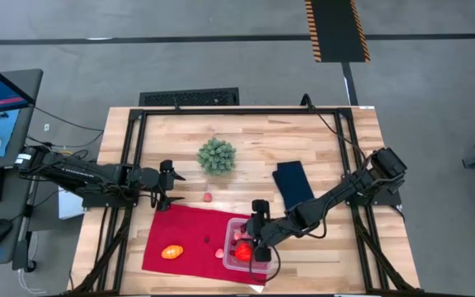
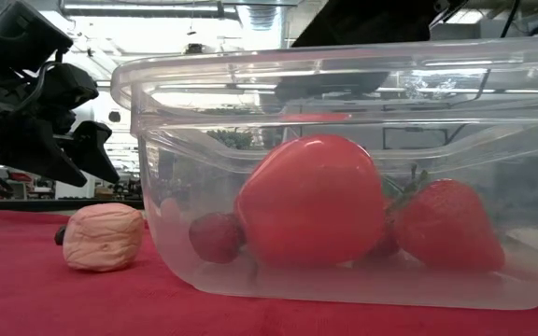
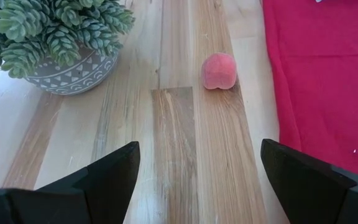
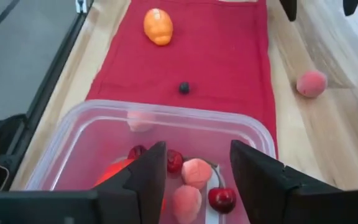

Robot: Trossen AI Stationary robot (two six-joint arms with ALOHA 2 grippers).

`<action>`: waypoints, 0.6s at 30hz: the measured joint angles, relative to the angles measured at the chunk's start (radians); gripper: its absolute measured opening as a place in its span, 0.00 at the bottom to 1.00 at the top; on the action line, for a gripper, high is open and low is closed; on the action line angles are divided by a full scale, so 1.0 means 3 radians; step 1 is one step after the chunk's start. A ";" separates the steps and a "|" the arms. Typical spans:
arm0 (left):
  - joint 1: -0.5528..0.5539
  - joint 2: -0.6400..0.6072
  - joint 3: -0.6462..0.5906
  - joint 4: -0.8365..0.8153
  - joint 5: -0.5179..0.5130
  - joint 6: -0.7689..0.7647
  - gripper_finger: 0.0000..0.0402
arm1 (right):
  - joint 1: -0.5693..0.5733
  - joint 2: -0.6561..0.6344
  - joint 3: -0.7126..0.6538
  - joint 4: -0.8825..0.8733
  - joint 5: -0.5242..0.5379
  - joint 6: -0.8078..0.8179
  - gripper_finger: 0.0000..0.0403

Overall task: Pick and placing Produce into tupperware
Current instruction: Put the top apricot into the transparent bin

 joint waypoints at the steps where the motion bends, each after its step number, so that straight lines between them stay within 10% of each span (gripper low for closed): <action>1: 0.0000 -0.0001 0.0000 0.0000 -0.0001 0.0000 0.81 | 0.0000 0.0000 0.0000 -0.0002 0.0001 -0.0019 0.49; 18: -0.0001 -0.0001 0.0000 -0.0001 0.0000 0.0000 0.81 | -0.0162 -0.0205 -0.0003 -0.0517 -0.0013 -0.0212 0.38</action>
